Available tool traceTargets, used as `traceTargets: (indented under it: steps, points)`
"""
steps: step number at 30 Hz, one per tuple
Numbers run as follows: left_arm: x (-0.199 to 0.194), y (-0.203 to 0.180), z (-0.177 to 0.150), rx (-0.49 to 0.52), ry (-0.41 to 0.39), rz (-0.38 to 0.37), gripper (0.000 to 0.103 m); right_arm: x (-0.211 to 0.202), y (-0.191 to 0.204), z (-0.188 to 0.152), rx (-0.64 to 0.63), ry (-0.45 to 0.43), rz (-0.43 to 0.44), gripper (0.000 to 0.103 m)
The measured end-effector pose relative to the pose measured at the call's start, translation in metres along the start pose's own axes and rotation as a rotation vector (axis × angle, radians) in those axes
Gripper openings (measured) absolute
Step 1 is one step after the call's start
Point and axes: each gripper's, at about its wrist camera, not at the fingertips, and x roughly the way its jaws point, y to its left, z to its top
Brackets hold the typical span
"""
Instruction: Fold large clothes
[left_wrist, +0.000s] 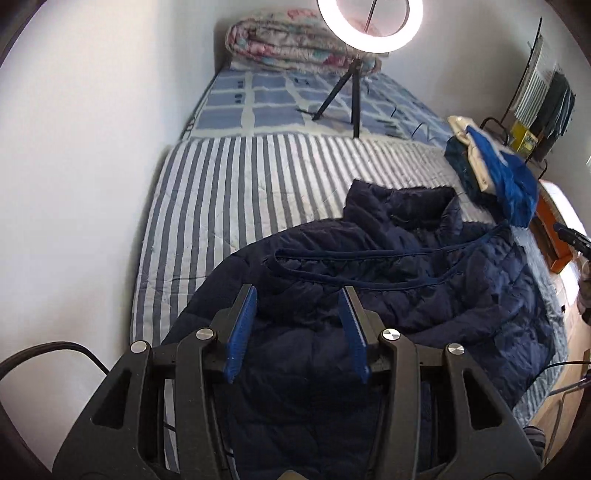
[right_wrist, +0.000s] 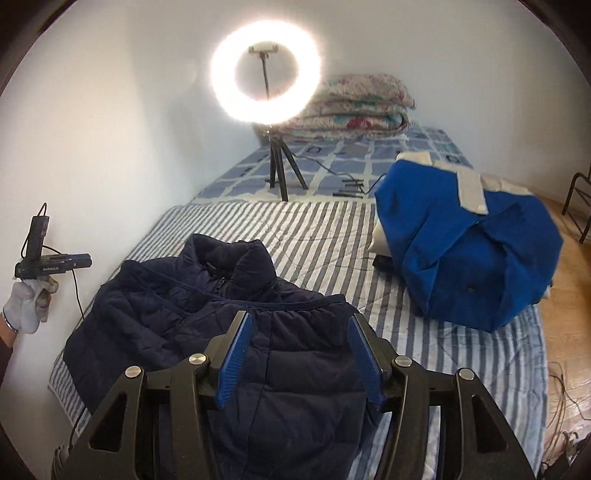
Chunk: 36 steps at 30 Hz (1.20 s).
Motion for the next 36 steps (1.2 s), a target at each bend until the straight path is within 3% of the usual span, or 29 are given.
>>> traceTargets:
  steps: [4,14,15,17,19,20,21,24,28,36]
  points:
    - [0.03,0.003,0.001,0.016,0.041,0.033,0.047,0.034,-0.006,0.003,-0.004,0.029,-0.012,0.068]
    - [0.079,0.001,-0.001,0.083,0.1,0.099,0.047,0.105,-0.02,0.003,0.006,0.128,-0.047,0.068]
    - [0.081,0.0,-0.001,0.087,0.1,0.103,0.043,0.11,-0.022,0.002,0.006,0.139,-0.053,0.068]
    - [0.085,0.001,0.002,0.095,0.106,0.115,0.026,0.119,-0.025,0.0,0.009,0.156,-0.064,0.067]
    - [0.089,0.002,0.003,0.089,0.11,0.121,0.01,0.124,-0.028,-0.002,0.012,0.166,-0.064,0.058]
    - [0.089,0.003,0.004,0.085,0.107,0.116,0.006,0.127,-0.029,-0.003,0.014,0.17,-0.059,0.044]
    - [0.087,0.003,0.005,0.084,0.1,0.113,0.005,0.129,-0.029,-0.004,0.019,0.181,-0.044,0.026]
    - [0.076,0.006,0.01,0.064,0.053,0.113,0.002,0.124,-0.026,-0.004,0.005,0.171,-0.036,0.007]
    - [0.065,0.018,0.02,0.008,0.013,0.107,0.002,0.117,-0.029,-0.001,0.018,0.152,-0.038,0.005]
    - [0.086,0.024,0.025,-0.03,0.022,0.162,0.001,0.131,-0.041,0.003,0.084,0.157,-0.077,0.004]
